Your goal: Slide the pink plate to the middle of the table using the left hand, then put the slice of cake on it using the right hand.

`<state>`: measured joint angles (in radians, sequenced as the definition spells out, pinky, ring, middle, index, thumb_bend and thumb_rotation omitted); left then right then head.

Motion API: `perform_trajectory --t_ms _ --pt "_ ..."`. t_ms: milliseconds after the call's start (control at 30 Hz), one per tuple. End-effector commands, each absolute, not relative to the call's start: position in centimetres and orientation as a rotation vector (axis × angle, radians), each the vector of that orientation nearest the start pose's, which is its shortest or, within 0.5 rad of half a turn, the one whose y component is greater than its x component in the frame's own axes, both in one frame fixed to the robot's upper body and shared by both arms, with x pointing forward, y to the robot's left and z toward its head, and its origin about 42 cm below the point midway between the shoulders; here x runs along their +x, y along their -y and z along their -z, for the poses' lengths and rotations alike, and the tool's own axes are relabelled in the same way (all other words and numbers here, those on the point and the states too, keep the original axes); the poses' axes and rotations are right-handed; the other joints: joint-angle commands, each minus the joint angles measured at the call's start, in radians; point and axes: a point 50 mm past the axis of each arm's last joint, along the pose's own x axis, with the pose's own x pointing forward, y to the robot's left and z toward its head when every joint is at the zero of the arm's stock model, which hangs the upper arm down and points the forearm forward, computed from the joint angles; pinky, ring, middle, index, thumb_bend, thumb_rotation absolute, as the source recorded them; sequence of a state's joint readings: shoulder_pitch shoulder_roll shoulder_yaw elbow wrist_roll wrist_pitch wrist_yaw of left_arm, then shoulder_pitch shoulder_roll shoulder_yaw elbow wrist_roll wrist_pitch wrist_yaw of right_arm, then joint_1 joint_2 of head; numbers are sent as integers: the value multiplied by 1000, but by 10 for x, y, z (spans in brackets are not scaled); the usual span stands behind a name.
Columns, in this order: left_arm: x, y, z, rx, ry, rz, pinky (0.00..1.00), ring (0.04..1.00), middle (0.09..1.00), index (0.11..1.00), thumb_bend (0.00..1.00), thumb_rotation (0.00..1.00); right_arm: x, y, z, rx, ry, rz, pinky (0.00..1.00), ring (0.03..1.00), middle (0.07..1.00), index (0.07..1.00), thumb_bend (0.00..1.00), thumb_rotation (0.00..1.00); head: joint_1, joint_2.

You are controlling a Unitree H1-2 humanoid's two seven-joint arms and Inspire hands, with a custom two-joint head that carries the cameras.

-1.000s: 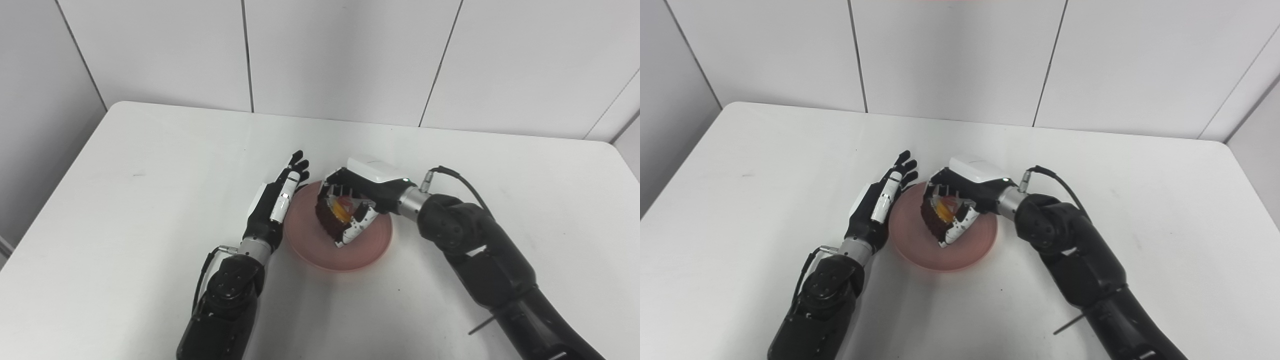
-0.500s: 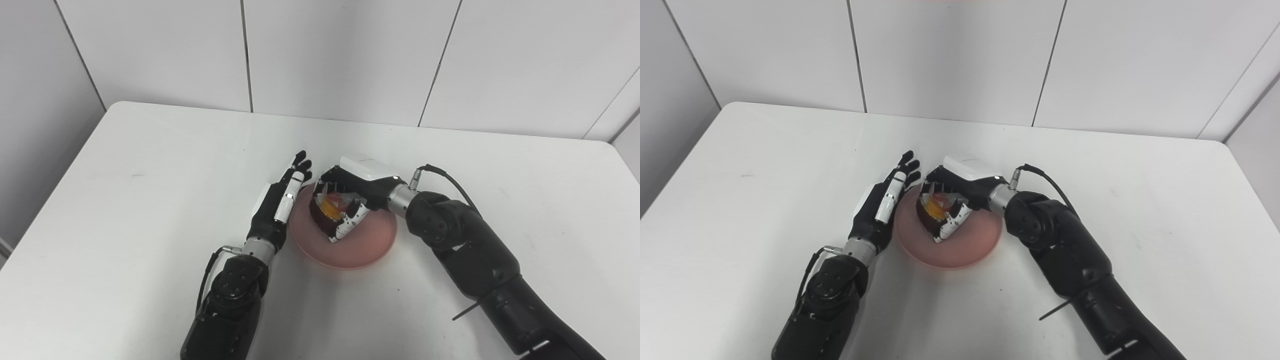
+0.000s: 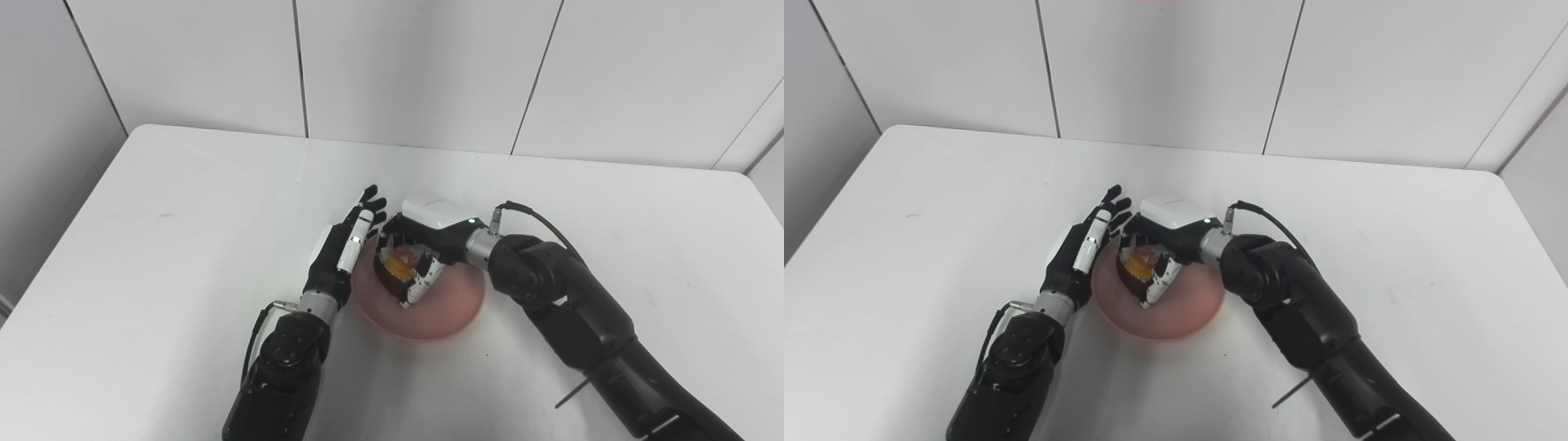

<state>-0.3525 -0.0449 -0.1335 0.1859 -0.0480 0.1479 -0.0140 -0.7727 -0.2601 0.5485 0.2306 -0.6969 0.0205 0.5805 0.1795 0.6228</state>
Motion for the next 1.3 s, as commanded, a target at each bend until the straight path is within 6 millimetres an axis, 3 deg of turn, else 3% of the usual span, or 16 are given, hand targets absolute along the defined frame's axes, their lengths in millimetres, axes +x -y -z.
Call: perform_trajectory --t_ms 0,67,167,300,533,900,1067,1267 --pt "369 -114 -114 -23 -189 307 872 948 962 946 333 1000 447 105 -256 -1390 228 -857 632 750 787 791 758 264 0 -1" --pt "369 -115 -113 -13 -196 306 876 950 963 945 349 1000 445 107 -258 -1406 209 -862 689 814 847 840 803 321 0 -1" --pt "370 -116 -113 -6 -200 309 915 961 970 949 361 1000 443 112 -261 -1444 221 -876 875 967 977 961 916 557 -2 0" --pt "370 -117 -113 5 -185 319 961 974 982 960 368 1000 438 117 -268 -1464 255 -873 990 999 1000 999 997 689 -4 -2" --pt "370 -118 -113 1 -187 323 960 973 983 962 379 1000 431 122 -280 -1478 315 -850 1000 1000 1000 1000 1000 729 -9 -2" --pt "371 -121 -109 -3 -194 317 935 964 968 946 373 1000 410 137 -317 -1473 424 -781 988 1000 1000 1000 1000 648 -23 -16" --pt "371 -123 -107 -18 -191 312 912 966 972 938 361 1000 404 143 -335 -1467 437 -743 995 1000 1000 1000 1000 597 -30 -38" --pt "371 -123 -105 -29 -178 320 903 965 982 962 348 1000 400 159 -353 -1406 473 -683 992 1000 1000 1000 1000 616 -35 -67"
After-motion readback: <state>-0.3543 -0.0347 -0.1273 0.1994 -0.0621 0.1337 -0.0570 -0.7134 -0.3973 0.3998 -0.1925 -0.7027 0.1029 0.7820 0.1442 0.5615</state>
